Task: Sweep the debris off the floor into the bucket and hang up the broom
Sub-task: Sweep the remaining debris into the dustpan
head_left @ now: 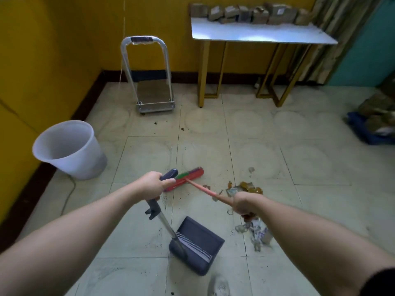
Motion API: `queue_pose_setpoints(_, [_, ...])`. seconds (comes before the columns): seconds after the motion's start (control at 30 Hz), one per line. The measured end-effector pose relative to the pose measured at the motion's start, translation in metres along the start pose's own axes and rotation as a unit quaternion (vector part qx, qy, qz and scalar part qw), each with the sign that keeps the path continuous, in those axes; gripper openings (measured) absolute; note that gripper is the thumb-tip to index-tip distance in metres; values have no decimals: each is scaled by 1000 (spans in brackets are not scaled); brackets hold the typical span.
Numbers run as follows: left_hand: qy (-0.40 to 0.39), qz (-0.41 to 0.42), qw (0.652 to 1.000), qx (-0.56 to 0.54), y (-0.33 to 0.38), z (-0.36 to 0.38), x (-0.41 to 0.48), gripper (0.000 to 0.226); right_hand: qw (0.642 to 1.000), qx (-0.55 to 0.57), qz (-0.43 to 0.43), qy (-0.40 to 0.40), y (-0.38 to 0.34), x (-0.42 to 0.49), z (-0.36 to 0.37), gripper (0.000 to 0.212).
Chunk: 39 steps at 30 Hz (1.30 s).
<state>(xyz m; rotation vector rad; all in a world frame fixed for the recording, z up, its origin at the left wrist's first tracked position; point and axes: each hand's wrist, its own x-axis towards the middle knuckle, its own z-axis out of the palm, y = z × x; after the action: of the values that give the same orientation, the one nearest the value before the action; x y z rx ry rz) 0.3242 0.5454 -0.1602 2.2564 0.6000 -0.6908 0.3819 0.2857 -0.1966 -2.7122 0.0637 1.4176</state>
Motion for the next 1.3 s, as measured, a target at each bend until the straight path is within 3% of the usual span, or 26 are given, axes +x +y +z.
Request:
queue_pose_setpoints(0.2, [-30, 25, 999, 4, -4, 16, -15, 33, 998, -58, -3, -8, 18, -36, 5, 44])
queue_pose_setpoints(0.47, [-42, 42, 998, -3, 28, 26, -34, 37, 989, -98, 106, 15, 105, -95, -16, 50])
queue_pose_setpoints(0.57, [-40, 48, 997, 37, 41, 40, -45, 38, 984, -108, 132, 48, 153, -86, -12, 37])
queue_pose_setpoints(0.9, [66, 50, 984, 156, 68, 88, -66, 39, 989, 51, 122, 65, 257, -75, 0, 28])
queue_pose_setpoints(1.17, [105, 62, 975, 188, 86, 114, -61, 33, 984, 149, 80, 64, 249, -5, -4, 24])
queue_pose_setpoints(1.3, [111, 53, 979, 165, 86, 119, -51, 33, 979, 199, 49, 25, 224, 28, 0, 20])
